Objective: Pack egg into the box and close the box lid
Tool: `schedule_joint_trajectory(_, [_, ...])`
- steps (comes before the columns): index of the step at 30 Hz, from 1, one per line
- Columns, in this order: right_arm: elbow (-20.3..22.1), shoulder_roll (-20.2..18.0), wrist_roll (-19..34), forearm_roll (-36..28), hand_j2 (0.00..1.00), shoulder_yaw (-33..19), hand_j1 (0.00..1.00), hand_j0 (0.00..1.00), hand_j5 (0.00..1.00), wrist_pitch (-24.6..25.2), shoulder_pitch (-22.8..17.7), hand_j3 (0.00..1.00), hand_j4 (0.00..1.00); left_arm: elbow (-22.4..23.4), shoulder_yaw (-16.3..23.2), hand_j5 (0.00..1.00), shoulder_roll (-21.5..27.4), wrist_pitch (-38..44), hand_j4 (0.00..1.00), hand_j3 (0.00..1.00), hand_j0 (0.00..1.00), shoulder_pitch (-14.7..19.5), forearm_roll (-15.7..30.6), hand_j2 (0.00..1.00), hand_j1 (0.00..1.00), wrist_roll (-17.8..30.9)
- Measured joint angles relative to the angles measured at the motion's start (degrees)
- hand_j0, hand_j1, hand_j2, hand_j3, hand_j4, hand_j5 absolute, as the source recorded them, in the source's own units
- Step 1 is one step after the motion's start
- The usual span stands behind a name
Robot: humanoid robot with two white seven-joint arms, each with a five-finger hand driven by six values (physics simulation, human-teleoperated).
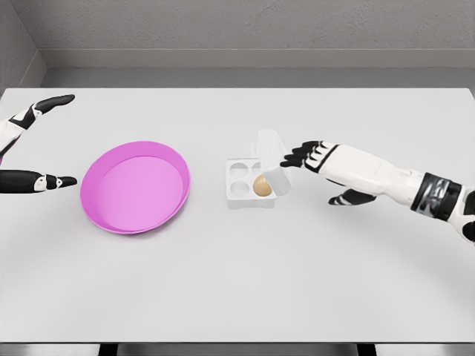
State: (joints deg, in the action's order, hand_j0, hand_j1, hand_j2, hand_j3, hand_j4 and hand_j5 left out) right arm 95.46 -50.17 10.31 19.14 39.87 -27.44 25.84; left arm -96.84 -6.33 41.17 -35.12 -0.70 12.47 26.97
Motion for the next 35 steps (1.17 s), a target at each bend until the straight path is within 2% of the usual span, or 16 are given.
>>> schedule_joint_trajectory(14, [-0.23, 3.24, 0.00, 0.21, 1.00, 4.17, 1.00, 1.00, 1.00, 0.10, 3.87, 1.00, 1.00, -0.03, 0.00, 1.00, 0.00, 0.00, 1.00, 1.00, 1.00, 0.00, 0.00, 1.00, 1.00, 0.01])
schedule_joint_trajectory(18, [-0.27, 2.87, 0.00, 0.00, 1.00, 4.03, 1.00, 1.00, 1.00, 0.13, 6.15, 1.00, 1.00, -0.04, 0.00, 1.00, 0.01, 0.00, 1.00, 1.00, 1.00, 0.00, -0.01, 1.00, 1.00, 0.03])
schedule_joint_trajectory(22, [-0.23, -0.40, 0.00, -0.28, 1.00, 0.25, 1.00, 1.00, 1.00, -0.03, 5.45, 1.00, 1.00, -0.14, 0.00, 1.00, 0.04, 0.00, 1.00, 1.00, 1.00, 0.00, 0.00, 1.00, 1.00, 0.04])
schedule_joint_trajectory(23, [-0.27, -1.25, -0.02, -0.28, 1.00, -0.37, 1.00, 1.00, 1.00, -0.12, 4.22, 1.00, 1.00, -0.16, -0.02, 1.00, 0.03, 0.00, 1.00, 1.00, 1.00, 0.09, 0.01, 1.00, 1.00, 0.03])
schedule_joint_trajectory(25, [-0.25, -2.83, -0.08, -0.15, 1.00, -3.87, 1.00, 1.00, 1.00, -0.46, -3.42, 1.00, 1.00, -0.22, -0.04, 1.00, 0.07, 0.00, 1.00, 1.00, 1.00, 0.00, 0.04, 1.00, 1.00, 0.03])
schedule_joint_trajectory(26, [-0.21, -3.47, -0.10, -0.20, 1.00, -6.11, 1.00, 1.00, 1.00, -0.84, -4.66, 1.00, 1.00, -0.23, -0.03, 1.00, 0.07, 0.00, 1.00, 1.00, 1.00, 0.09, 0.02, 1.00, 1.00, 0.03])
schedule_joint_trajectory(30, [-0.21, -5.07, -0.21, -0.41, 1.00, -10.74, 1.00, 1.00, 1.00, -1.91, -5.10, 1.00, 1.00, -0.24, 0.03, 1.00, 0.09, 0.00, 1.00, 1.00, 1.00, 0.00, 0.00, 1.00, 1.00, 0.04])
schedule_joint_trajectory(35, [-0.26, -5.69, -0.22, -0.44, 1.00, -12.11, 1.00, 1.00, 1.00, -2.51, -5.27, 1.00, 1.00, -0.30, 0.08, 1.00, 0.09, 0.00, 1.00, 1.00, 1.00, 0.00, -0.05, 1.00, 1.00, 0.04])
